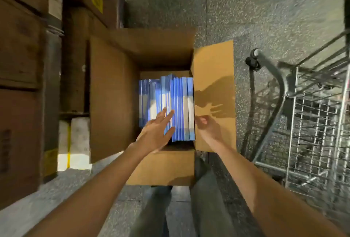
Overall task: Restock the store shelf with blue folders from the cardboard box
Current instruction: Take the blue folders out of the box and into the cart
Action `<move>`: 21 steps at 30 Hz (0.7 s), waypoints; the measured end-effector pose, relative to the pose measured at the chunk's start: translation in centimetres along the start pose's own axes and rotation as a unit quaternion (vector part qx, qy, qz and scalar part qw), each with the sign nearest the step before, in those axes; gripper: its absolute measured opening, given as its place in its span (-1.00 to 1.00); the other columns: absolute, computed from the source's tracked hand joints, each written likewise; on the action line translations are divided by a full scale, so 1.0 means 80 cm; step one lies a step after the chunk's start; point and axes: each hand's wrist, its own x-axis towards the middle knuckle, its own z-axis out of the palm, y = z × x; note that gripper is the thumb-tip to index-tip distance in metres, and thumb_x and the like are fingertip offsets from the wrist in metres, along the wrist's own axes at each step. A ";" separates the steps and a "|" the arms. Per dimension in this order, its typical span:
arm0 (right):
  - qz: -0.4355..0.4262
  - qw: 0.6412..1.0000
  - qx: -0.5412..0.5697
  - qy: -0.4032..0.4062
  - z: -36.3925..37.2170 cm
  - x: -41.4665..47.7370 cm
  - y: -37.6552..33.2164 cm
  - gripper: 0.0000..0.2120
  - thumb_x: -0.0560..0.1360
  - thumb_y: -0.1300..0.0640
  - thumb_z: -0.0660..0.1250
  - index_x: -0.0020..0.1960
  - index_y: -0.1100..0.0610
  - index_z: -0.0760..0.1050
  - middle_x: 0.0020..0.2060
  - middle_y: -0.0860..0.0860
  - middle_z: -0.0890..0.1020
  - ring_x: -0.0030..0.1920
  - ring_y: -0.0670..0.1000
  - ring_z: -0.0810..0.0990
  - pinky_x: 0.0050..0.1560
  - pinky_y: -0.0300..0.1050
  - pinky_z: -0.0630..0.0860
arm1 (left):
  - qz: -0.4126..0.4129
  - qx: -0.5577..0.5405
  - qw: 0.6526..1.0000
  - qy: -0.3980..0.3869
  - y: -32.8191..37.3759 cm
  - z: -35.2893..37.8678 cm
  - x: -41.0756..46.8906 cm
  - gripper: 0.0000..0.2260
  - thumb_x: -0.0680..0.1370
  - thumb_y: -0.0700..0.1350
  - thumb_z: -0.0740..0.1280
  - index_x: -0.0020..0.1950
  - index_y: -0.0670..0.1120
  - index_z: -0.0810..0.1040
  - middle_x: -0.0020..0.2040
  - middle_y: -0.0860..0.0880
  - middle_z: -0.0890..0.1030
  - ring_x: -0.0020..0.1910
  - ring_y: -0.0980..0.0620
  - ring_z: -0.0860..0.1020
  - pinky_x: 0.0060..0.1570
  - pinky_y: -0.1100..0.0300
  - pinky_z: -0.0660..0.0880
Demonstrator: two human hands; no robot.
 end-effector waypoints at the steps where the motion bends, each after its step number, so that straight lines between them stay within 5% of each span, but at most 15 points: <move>1: 0.005 1.000 -0.031 -0.004 0.008 0.018 0.007 -0.56 0.64 -0.14 0.18 0.28 0.17 0.52 0.16 0.09 0.63 0.10 0.10 0.59 -0.03 -0.14 0.37 | 0.002 0.021 0.999 -0.032 -0.006 0.014 0.018 -0.40 0.69 0.18 0.08 0.67 0.11 -0.09 0.67 0.02 -0.12 0.63 -0.07 0.06 0.57 -0.06 0.13; 4: 0.020 0.998 -0.060 -0.026 0.029 0.060 0.025 -0.55 0.66 -0.14 0.13 0.31 0.17 0.49 0.23 0.12 0.60 0.20 0.15 0.57 0.06 -0.09 0.40 | 0.017 0.123 0.990 -0.066 -0.026 0.047 0.067 -0.41 0.72 0.11 0.04 0.67 0.03 -0.17 0.65 0.00 -0.23 0.64 -0.01 -0.16 0.60 -0.01 -0.02; 10: 0.031 0.998 0.015 -0.058 0.063 0.110 0.064 -0.44 0.66 -0.20 0.13 0.55 0.07 0.26 0.49 0.03 0.39 0.47 0.10 0.37 0.45 0.06 0.33 | 0.069 0.224 0.967 -0.094 -0.069 0.103 0.140 -0.41 0.72 0.14 -0.04 0.66 -0.01 -0.21 0.65 -0.02 -0.24 0.62 -0.03 -0.28 0.60 -0.06 -0.16; 15: 0.022 0.998 0.044 -0.048 0.075 0.120 0.075 -0.43 0.65 -0.21 0.13 0.56 0.06 0.24 0.50 0.01 0.36 0.49 0.07 0.34 0.40 -0.02 0.31 | 0.162 0.350 0.921 -0.048 -0.101 0.125 0.167 -0.37 0.69 0.20 -0.07 0.67 -0.04 -0.19 0.67 -0.04 -0.14 0.64 -0.11 -0.19 0.59 -0.13 -0.07; 21: 0.027 0.997 0.057 -0.042 0.078 0.126 0.077 -0.43 0.65 -0.17 0.16 0.57 0.05 0.22 0.51 -0.01 0.36 0.50 0.05 0.34 0.41 -0.05 0.31 | 0.201 0.358 0.910 -0.059 -0.123 0.120 0.181 -0.33 0.68 0.21 -0.04 0.64 -0.03 -0.31 0.67 -0.02 -0.16 0.64 -0.13 -0.13 0.59 -0.13 -0.01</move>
